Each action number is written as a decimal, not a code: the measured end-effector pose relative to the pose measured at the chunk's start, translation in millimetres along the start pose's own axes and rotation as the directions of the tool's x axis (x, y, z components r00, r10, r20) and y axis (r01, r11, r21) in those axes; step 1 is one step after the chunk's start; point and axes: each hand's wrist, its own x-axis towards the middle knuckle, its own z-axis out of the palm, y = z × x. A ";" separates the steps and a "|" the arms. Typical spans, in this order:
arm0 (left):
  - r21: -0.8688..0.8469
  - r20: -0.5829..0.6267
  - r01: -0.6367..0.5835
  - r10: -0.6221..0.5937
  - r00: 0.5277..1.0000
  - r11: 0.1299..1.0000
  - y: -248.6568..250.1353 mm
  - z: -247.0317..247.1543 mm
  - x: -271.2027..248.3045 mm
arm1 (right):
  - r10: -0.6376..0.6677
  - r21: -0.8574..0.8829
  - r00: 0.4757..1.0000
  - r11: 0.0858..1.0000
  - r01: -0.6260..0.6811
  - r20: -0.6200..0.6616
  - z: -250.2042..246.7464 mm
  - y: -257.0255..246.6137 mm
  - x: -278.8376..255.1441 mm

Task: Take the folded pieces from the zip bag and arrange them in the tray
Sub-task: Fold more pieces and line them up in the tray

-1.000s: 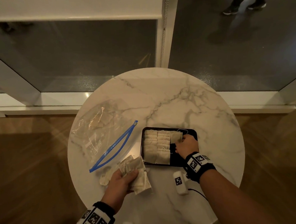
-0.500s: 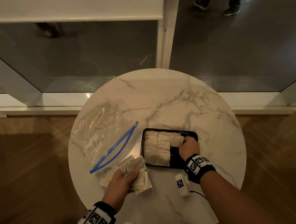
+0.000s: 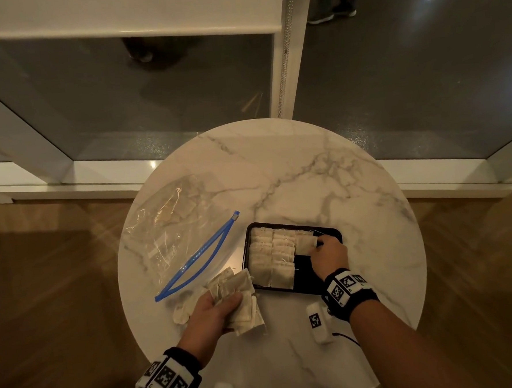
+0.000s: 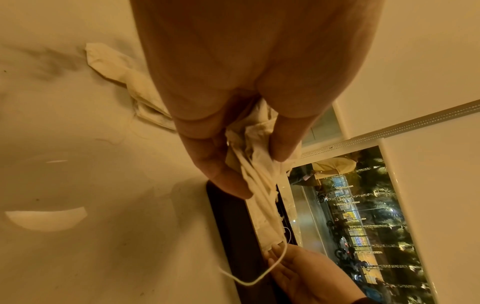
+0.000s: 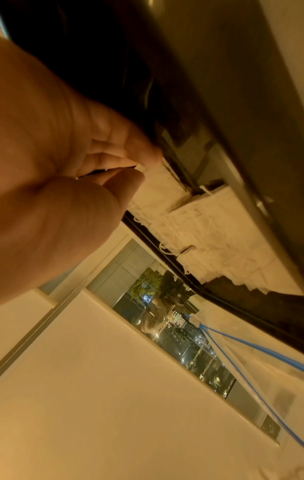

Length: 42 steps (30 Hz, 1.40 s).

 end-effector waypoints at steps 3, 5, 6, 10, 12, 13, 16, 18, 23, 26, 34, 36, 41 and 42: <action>0.003 0.003 -0.003 0.003 1.000 1.000 1.4 1.9 0.2 | 0.000 0.036 1.000 0.999 0.000 -0.015 -3.1 3.1 -1.7; 0.004 0.012 -0.007 0.007 1.000 1.000 1.9 3.1 0.2 | 0.002 0.058 1.000 0.998 -0.001 -0.016 -5.6 5.3 -2.9; 0.004 0.015 -0.008 0.008 1.000 1.000 2.3 3.9 0.5 | -0.002 0.065 1.000 0.998 0.003 -0.015 -7.1 6.7 -3.5; -0.009 0.028 -0.001 0.001 1.000 1.000 2.4 7.3 1.0 | -0.035 0.116 0.999 0.993 0.038 -0.030 -14.2 8.4 -11.2; -0.030 0.040 0.008 -0.007 0.999 1.000 1.8 9.7 1.7 | -0.053 0.159 0.998 0.986 0.055 -0.014 -16.6 6.1 -18.7; -0.051 0.048 0.013 -0.011 0.999 0.999 2.0 11.4 1.8 | -0.075 0.177 0.997 0.982 0.072 0.010 -18.0 3.1 -24.2; -0.138 0.089 0.032 -0.020 0.996 0.990 4.8 17.5 2.3 | -0.193 0.288 0.968 0.947 0.142 0.158 -25.5 -10.9 -44.9; -0.179 0.125 0.040 -0.017 0.992 0.983 8.4 22.3 2.8 | -0.273 0.352 0.903 0.924 0.151 0.331 -32.9 -24.0 -61.0; -0.240 0.154 -0.008 0.046 0.987 0.971 16.4 37.1 3.2 | -0.344 0.356 0.745 0.922 0.152 0.571 -37.5 -37.2 -79.0; -0.294 0.106 -0.073 0.108 0.988 0.953 20.2 43.2 4.6 | -0.305 0.374 0.740 0.924 0.079 0.599 -37.8 -37.9 -80.8; -0.292 0.077 -0.120 0.148 0.986 0.949 20.3 43.1 5.3 | -0.327 0.526 0.775 0.850 -0.009 0.541 -37.9 -29.9 -82.5; -0.262 0.080 -0.131 0.157 0.984 0.956 17.3 42.0 4.6 | -0.332 0.520 0.773 0.854 0.002 0.541 -39.5 -28.6 -83.5; -0.198 0.080 -0.148 0.167 0.983 0.969 6.9 36.9 6.0 | -0.363 0.460 0.777 0.882 0.107 0.514 -47.0 -27.3 -86.5; -0.182 0.079 -0.151 0.168 0.983 0.972 4.9 36.0 6.7 | -0.369 0.454 0.779 0.883 0.122 0.507 -48.1 -26.3 -86.5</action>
